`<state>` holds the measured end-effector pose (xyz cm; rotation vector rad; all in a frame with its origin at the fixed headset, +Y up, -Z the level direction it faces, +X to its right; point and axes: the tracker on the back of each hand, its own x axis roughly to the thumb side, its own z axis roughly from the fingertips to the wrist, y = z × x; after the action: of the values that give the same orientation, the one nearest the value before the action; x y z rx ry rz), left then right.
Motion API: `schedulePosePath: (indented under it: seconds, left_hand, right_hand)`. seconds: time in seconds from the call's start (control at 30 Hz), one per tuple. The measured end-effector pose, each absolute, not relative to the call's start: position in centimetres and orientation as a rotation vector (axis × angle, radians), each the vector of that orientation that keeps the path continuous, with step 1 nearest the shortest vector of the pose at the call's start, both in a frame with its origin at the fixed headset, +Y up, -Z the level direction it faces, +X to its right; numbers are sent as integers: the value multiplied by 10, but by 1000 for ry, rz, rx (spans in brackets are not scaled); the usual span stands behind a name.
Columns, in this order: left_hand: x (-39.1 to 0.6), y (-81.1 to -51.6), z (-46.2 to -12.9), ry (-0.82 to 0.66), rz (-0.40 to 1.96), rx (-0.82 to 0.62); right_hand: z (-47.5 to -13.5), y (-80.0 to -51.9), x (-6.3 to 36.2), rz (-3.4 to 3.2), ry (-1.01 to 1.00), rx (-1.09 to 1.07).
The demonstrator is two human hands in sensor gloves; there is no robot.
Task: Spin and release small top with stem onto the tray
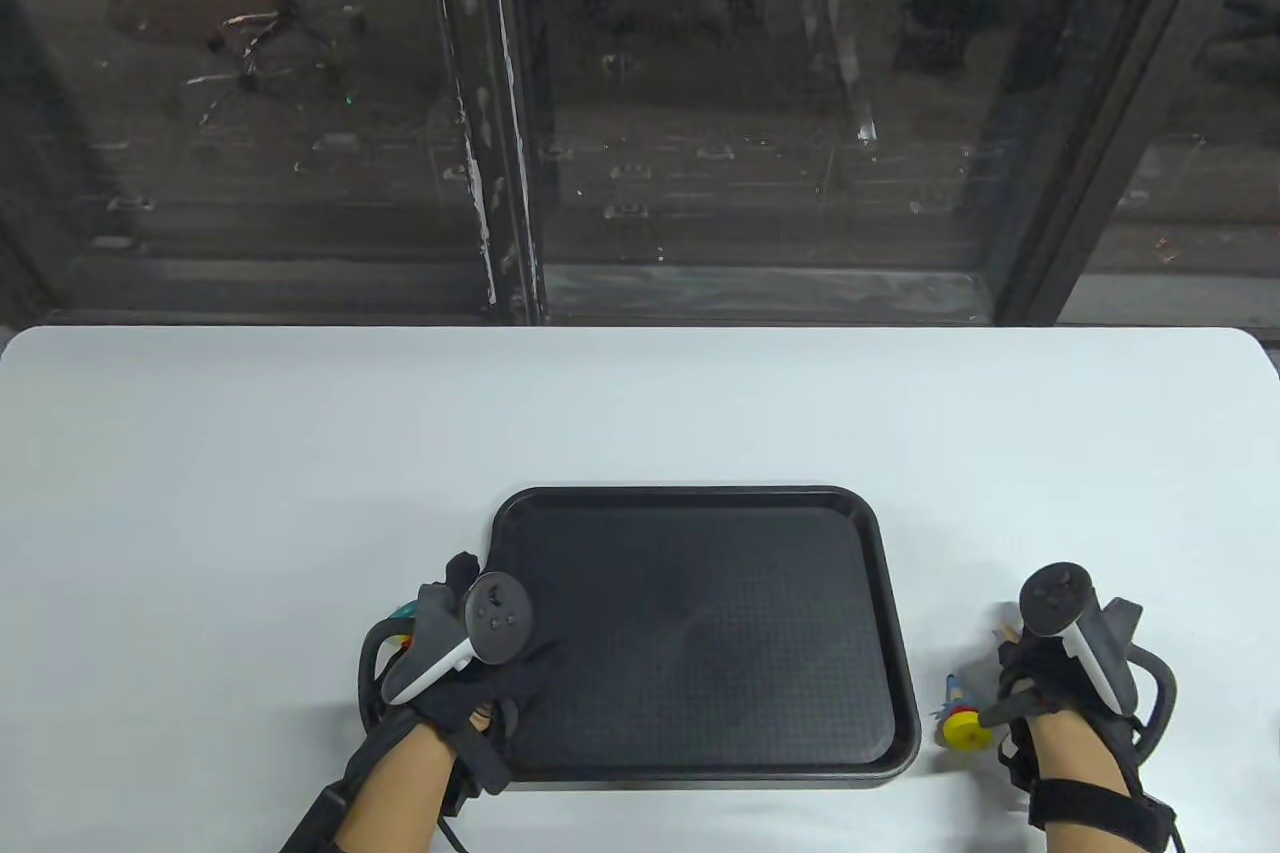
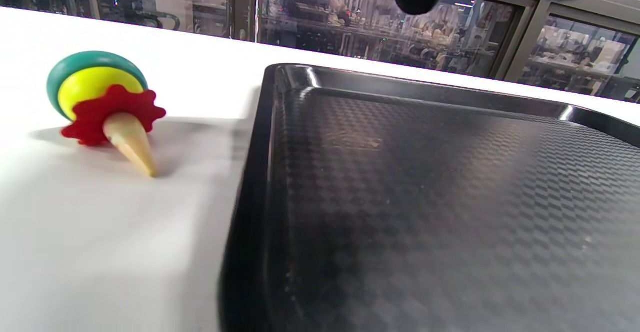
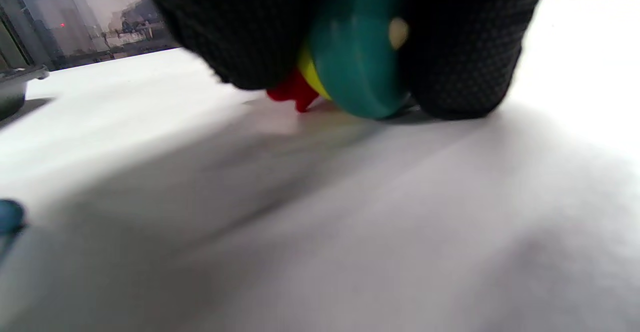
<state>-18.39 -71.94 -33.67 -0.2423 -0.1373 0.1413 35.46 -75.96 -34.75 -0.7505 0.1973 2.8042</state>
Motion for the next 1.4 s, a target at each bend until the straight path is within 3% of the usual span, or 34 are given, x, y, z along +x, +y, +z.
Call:
schedulePosePath:
  seconds: [0.37, 0.53, 0.63, 0.77, 1.0, 1.1, 1.4]
  left_hand:
    - [-186, -718, -339, -139, 196, -246]
    - [-188, -715, -340, -138, 209, -239]
    - [-190, -712, -340, -141, 231, -235]
    - [-190, -712, -339, -138, 231, -240]
    - [-188, -713, -338, -154, 218, -248]
    - [-187, -714, -338, -163, 213, -262]
    - [-186, -714, -339, -169, 225, -264]
  right_hand:
    - [-339, -740, 361, 2553, 20, -642]
    - [-336, -703, 336, 2539, -125, -411]
    - [-333, -678, 299, 2677, -237, -127]
    - [-333, -670, 245, 2781, -192, 185]
    - [-341, -680, 147, 2971, -210, 603]
    - [-346, -688, 118, 3016, -233, 689]
    - [-349, -712, 80, 3080, -107, 855]
